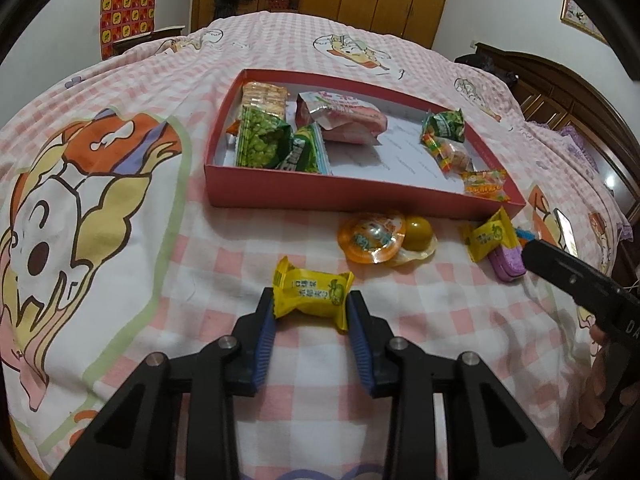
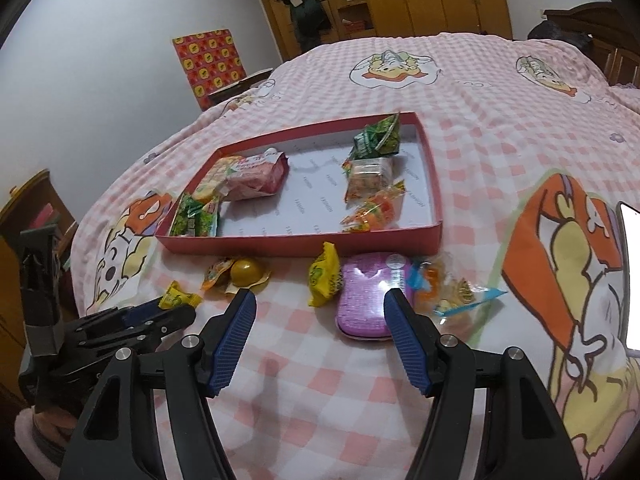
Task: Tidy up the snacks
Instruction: 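Grasp the purple mint tin with the right tool while the left tool holds the candy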
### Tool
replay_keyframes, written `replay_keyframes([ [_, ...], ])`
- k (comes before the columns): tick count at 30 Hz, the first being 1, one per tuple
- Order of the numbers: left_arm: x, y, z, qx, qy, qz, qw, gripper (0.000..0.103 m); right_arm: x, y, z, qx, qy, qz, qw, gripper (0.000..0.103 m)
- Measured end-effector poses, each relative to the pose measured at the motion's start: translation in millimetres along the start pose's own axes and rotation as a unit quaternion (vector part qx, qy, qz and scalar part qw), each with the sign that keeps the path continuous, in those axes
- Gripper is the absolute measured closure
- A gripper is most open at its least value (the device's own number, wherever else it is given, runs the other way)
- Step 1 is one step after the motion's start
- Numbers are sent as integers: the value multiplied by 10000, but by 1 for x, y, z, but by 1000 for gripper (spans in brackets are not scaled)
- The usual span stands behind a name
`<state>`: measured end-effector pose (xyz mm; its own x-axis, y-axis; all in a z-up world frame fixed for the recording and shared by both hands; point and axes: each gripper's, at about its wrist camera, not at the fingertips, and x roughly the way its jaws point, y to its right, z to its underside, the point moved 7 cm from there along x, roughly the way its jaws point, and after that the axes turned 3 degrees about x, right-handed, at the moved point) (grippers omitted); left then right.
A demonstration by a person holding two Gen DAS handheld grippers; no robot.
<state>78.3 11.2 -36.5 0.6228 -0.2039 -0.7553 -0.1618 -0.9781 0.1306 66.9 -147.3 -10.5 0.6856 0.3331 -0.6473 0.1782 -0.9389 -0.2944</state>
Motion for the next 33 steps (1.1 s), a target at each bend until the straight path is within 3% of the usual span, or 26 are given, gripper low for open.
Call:
replay_keyframes([
  [4, 0, 0, 0, 4, 11, 2, 10000, 67, 7, -5, -1, -111, -40, 11, 9999, 39],
  [17, 1, 0, 1, -5, 8, 31, 10000, 66, 11, 19, 7, -171, -202, 618, 9977, 39],
  [25, 1, 0, 1, 12, 14, 18, 10000, 66, 30, 28, 9, -87, -468, 658, 9967, 39],
  [30, 1, 1, 1, 11, 12, 22, 10000, 66, 37, 25, 12, -317, -472, 687, 9960, 30],
  [33, 1, 0, 1, 18, 17, 19, 10000, 66, 37, 22, 12, -406, -507, 810, 9946, 31],
])
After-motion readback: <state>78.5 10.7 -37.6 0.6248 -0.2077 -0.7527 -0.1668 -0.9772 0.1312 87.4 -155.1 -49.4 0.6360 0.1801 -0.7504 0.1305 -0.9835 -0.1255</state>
